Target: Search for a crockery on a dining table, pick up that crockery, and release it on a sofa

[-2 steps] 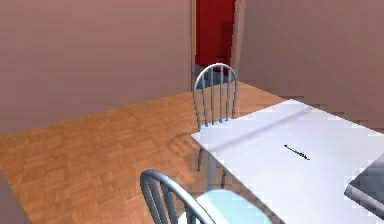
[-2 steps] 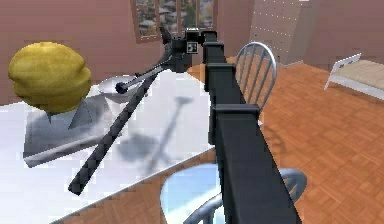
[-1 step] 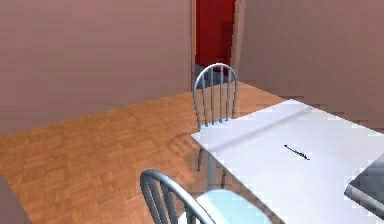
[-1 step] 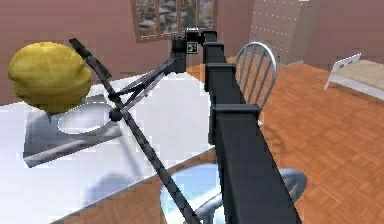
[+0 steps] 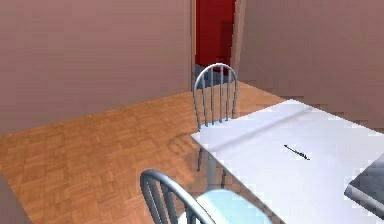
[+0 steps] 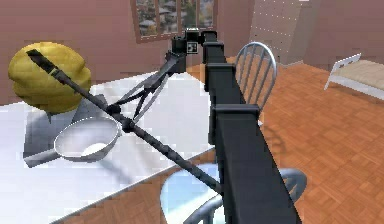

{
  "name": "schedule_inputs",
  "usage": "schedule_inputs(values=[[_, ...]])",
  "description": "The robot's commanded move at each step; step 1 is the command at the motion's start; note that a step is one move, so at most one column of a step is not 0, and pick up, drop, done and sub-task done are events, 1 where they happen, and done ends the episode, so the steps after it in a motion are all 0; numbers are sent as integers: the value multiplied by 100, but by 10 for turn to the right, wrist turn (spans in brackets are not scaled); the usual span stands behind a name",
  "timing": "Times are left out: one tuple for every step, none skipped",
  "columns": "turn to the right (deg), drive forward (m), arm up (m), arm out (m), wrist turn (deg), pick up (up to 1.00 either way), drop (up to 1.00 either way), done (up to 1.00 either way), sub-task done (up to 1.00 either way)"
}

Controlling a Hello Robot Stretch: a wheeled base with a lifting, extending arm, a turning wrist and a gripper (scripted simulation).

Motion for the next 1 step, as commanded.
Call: schedule_inputs(values=[[0,0,0,-46,0,0,0,0,0]])
